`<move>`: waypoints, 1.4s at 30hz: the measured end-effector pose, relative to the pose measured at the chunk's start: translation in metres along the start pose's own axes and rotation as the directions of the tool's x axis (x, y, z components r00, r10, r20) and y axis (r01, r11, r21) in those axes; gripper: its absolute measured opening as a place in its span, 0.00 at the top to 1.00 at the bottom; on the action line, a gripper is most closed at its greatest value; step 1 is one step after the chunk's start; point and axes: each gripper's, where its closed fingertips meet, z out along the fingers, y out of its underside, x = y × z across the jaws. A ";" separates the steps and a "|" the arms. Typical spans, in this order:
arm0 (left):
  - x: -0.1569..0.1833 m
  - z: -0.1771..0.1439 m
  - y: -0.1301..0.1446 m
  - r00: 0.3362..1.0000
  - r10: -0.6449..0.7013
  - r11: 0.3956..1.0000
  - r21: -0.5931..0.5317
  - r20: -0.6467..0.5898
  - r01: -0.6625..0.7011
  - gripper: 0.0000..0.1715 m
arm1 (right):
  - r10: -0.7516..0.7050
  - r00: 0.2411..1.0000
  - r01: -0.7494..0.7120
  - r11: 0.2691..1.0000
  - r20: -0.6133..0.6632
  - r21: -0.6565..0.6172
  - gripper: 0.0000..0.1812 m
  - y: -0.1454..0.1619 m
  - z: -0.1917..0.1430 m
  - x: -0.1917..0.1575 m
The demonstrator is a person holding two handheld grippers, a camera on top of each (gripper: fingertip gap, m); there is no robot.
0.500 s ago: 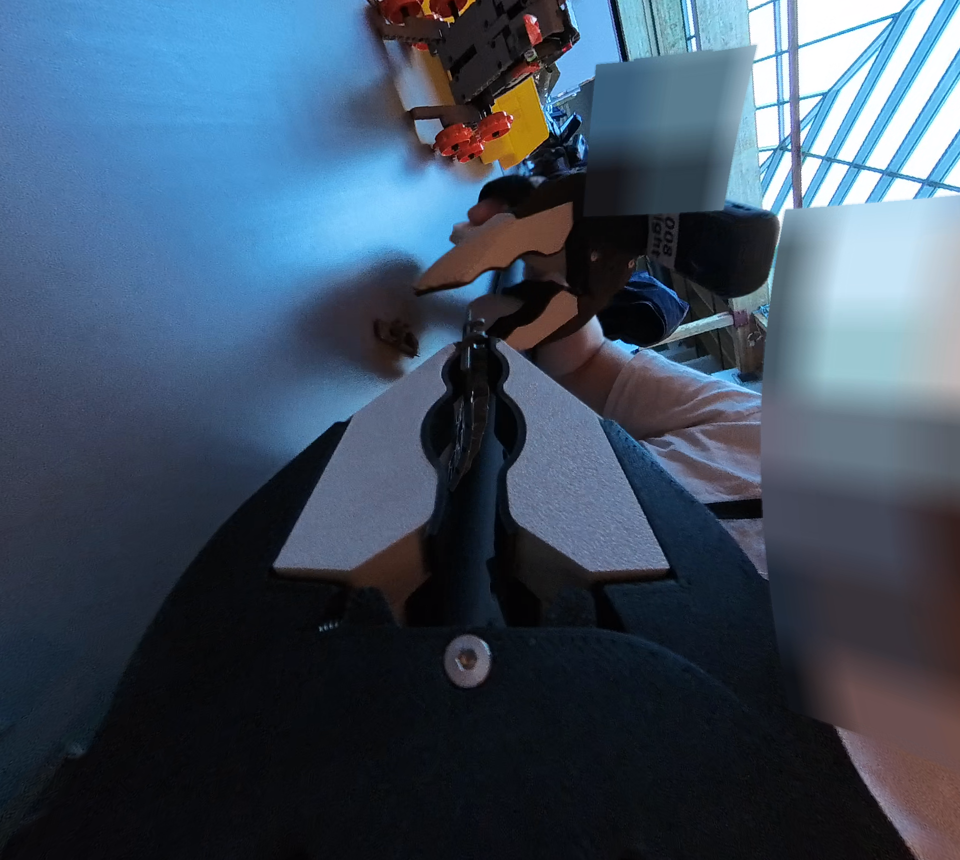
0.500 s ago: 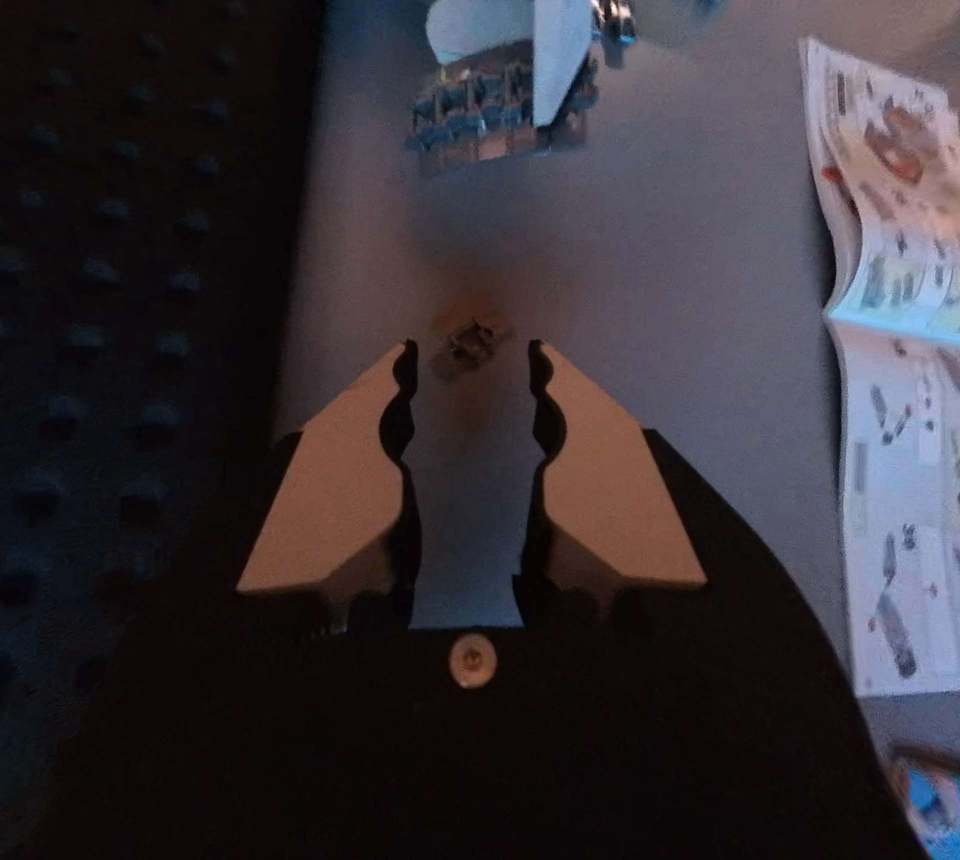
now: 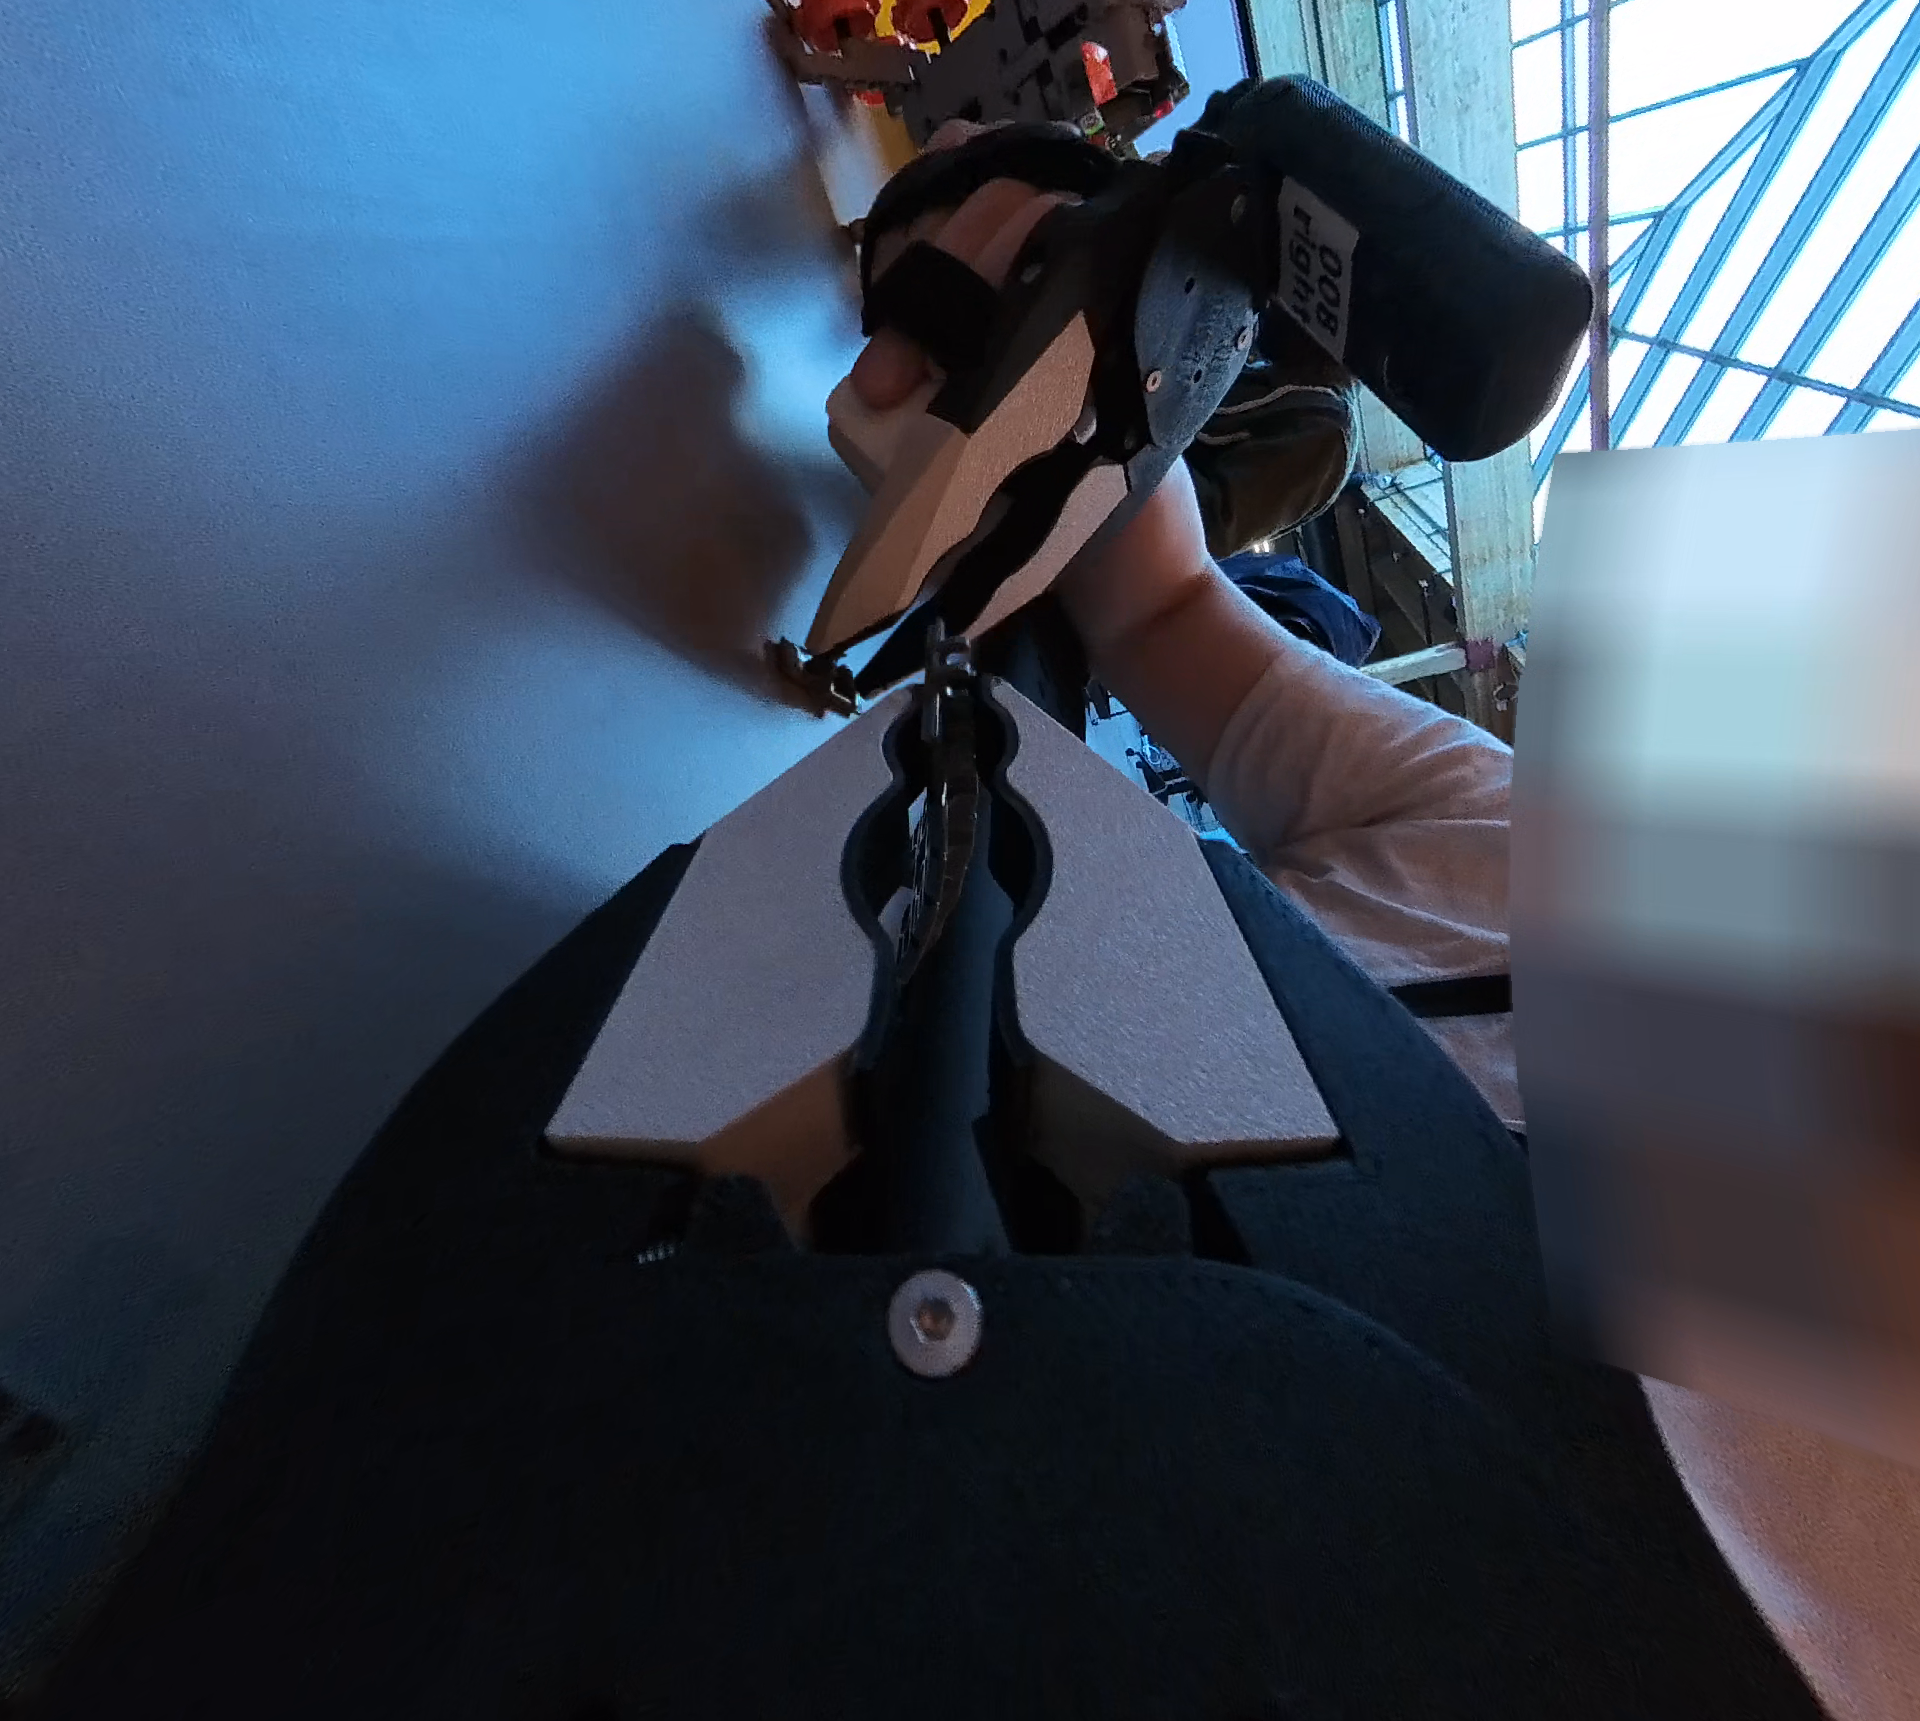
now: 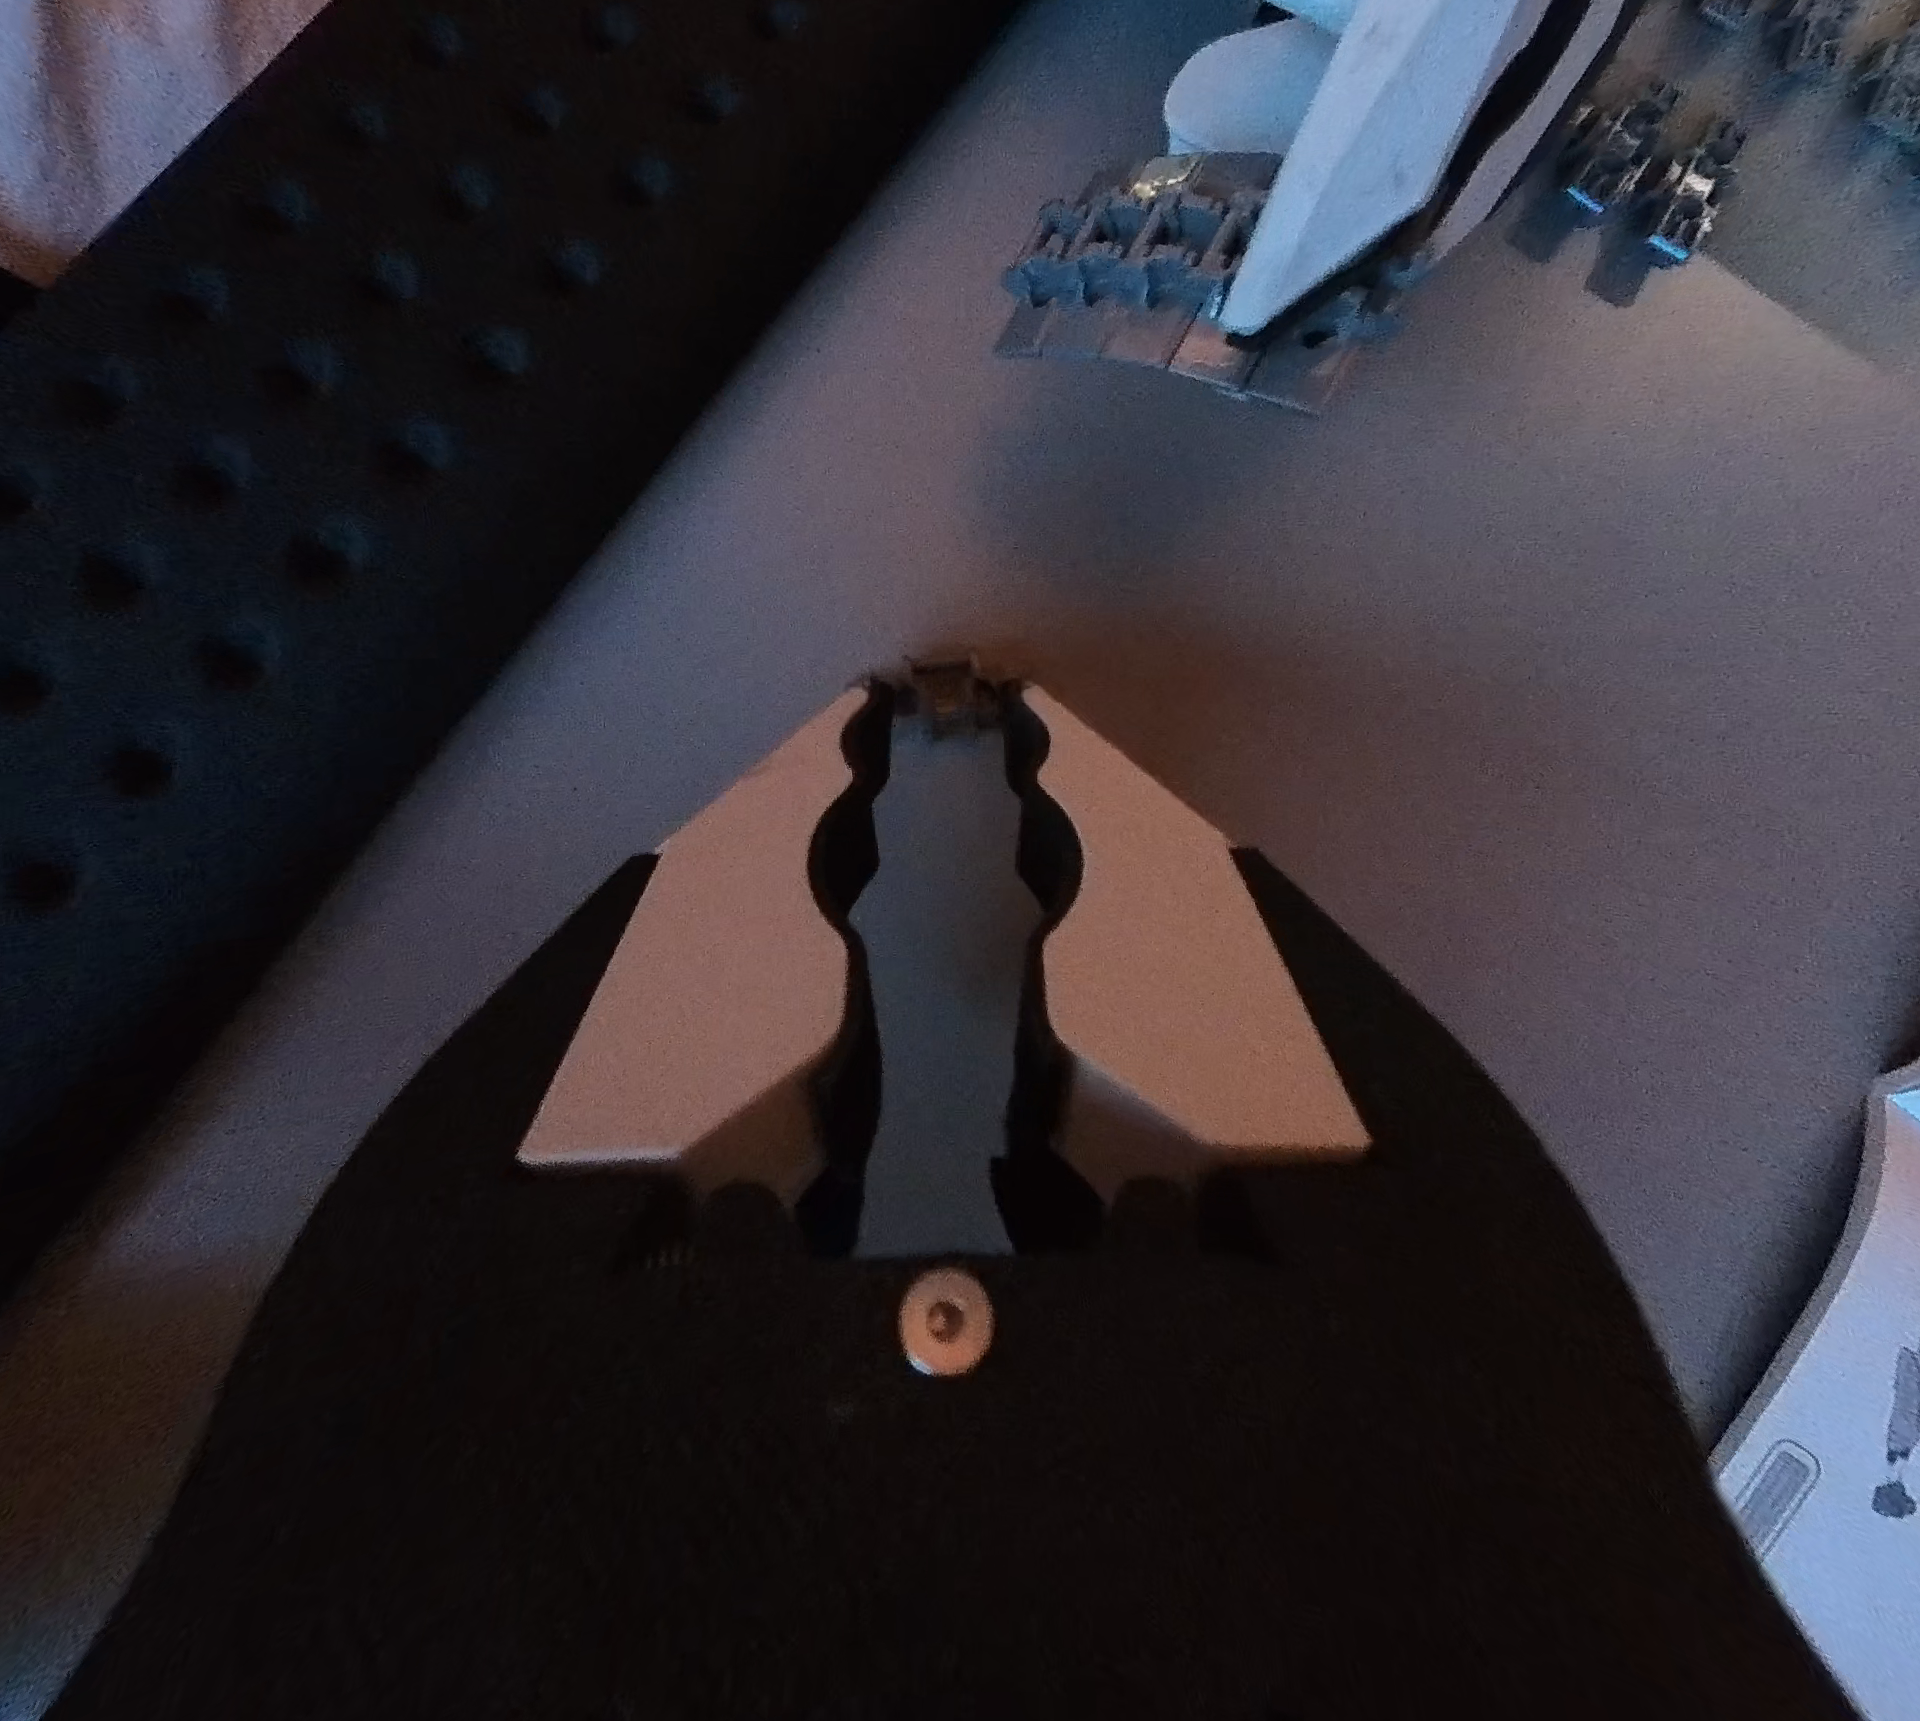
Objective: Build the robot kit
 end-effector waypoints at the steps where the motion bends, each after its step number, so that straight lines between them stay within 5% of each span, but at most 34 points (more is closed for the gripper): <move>1: 0.000 0.000 0.000 1.000 -0.002 1.000 -0.002 0.001 0.002 0.97 | 0.000 1.000 0.000 1.000 0.008 0.002 0.91 0.000 0.000 -0.001; 11: 0.008 0.003 0.005 0.999 0.003 1.000 -0.030 -0.051 -0.004 0.97 | 0.072 0.997 -0.072 0.997 -0.009 0.026 0.95 -0.001 0.002 -0.005; 16: 0.018 0.014 0.023 0.991 -0.049 0.985 -0.170 -0.127 0.026 0.97 | 0.091 0.987 -0.085 0.995 -0.134 0.049 0.95 -0.009 -0.017 -0.007; 20: 0.023 0.031 0.042 0.986 -0.068 0.924 -0.383 -0.152 0.005 0.97 | 0.088 0.970 -0.059 0.989 -0.224 0.136 0.96 -0.037 -0.046 -0.010; 28: 0.026 0.045 0.072 0.977 -0.134 0.710 -0.704 -0.164 -0.021 0.97 | 0.053 0.986 -0.038 0.995 -0.159 0.095 0.95 -0.044 -0.030 -0.029; 34: 0.019 0.053 0.081 0.965 -0.223 0.624 -0.780 -0.137 0.033 0.96 | 0.027 0.993 -0.019 0.997 -0.119 0.069 0.95 -0.040 -0.022 -0.035; 42: 0.021 0.058 0.070 0.952 -0.268 0.619 -0.784 -0.150 0.051 0.91 | 0.017 0.995 -0.014 1.000 -0.100 0.026 0.95 -0.034 -0.018 -0.035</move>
